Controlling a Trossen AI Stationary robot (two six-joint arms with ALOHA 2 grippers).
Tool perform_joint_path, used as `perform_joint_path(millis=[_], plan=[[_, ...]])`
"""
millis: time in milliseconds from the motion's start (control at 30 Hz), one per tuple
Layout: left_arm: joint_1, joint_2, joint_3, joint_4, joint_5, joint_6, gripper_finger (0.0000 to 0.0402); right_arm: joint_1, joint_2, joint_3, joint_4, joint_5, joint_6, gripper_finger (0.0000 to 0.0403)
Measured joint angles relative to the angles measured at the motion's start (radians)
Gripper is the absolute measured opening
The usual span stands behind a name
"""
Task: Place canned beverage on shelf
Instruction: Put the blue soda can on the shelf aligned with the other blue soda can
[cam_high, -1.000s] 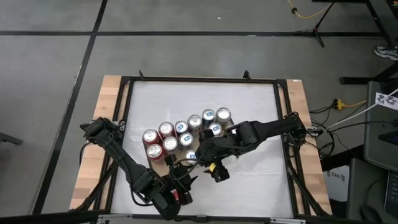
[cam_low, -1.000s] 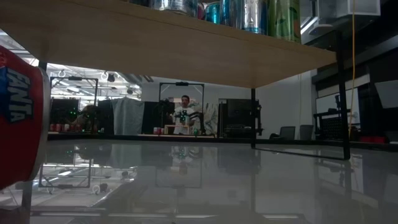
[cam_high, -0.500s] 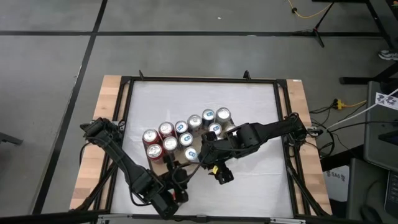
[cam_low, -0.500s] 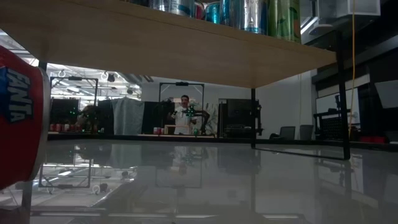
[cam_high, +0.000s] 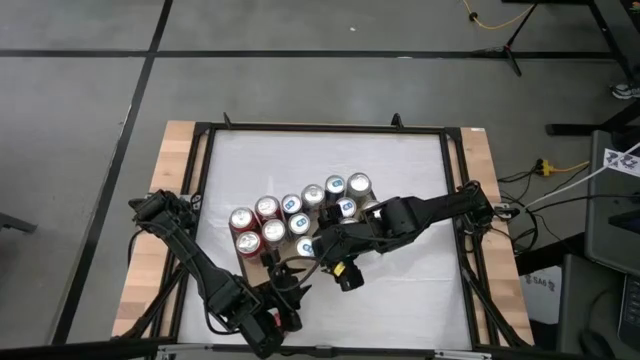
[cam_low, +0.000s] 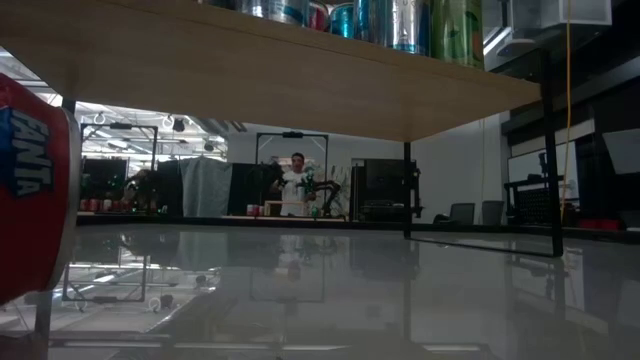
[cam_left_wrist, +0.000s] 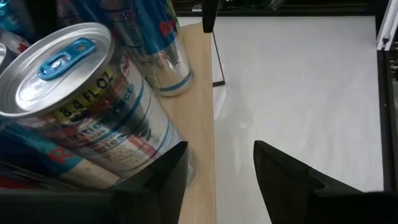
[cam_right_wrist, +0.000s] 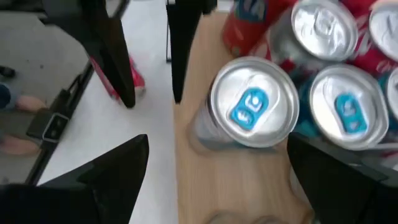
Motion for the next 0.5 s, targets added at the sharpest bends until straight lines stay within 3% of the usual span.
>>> perform_joint_path(millis=[200,500], plan=[[0.000,0.000,0.000,-0.038,0.000,0.000,0.0173,0.000,0.000,0.000,0.017,-0.010,-0.006,0.0372],[-0.001,0.000,0.000,-0.128,-0.002,0.000,0.0173,-0.001,-0.002,0.001,0.017,-0.126,-0.003,0.0372]])
